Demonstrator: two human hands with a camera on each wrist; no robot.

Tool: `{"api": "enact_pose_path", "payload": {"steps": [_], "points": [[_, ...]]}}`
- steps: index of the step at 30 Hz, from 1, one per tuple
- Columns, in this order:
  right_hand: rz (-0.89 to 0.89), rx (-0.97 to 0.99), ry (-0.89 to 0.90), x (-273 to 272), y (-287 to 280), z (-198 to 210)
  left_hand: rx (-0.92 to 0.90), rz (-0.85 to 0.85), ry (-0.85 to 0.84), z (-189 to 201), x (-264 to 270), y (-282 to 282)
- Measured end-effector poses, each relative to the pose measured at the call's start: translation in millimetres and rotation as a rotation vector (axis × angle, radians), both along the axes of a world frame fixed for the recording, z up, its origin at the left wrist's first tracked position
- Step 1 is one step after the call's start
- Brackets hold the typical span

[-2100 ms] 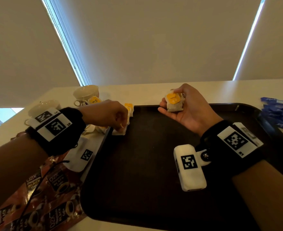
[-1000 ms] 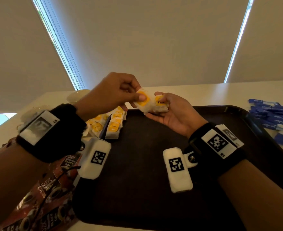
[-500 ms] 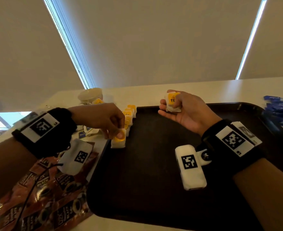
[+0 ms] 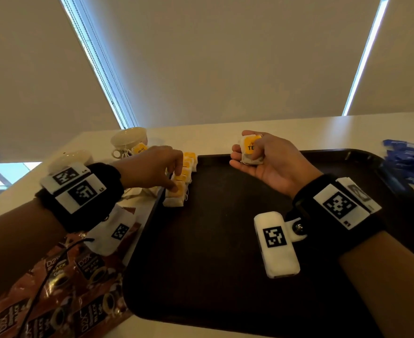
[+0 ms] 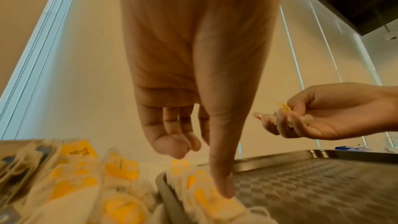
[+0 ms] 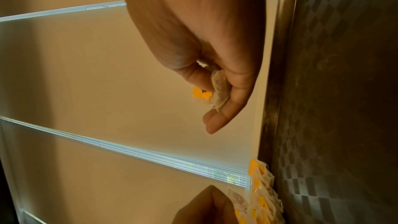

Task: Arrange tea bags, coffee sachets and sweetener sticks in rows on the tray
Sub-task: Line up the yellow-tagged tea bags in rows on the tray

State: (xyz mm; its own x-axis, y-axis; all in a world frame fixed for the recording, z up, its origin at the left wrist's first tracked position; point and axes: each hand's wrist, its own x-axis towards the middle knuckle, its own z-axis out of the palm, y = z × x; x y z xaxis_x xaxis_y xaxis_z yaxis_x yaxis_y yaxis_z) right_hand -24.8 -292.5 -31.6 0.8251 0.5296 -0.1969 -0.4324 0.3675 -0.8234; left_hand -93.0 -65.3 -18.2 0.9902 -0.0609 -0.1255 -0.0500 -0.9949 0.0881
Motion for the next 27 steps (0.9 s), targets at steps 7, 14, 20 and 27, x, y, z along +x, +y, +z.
{"api": "enact_pose_path", "payload": {"steps": [7, 14, 20, 27], "points": [[0.022, 0.008, -0.007, -1, 2, 0, 0.09, -0.079, 0.211, 3, -9, -11], [0.088, 0.045, -0.002, -2, 0, 2, 0.03, -0.08, 0.208, 21, -7, -17], [0.153, -0.008, -0.038, -4, 4, 3, -0.342, -0.166, -0.433, 40, -2, -57], [0.225, 0.009, -0.031, -8, 8, 2, -0.242, -0.164, -0.486, 24, 22, -78]]}}
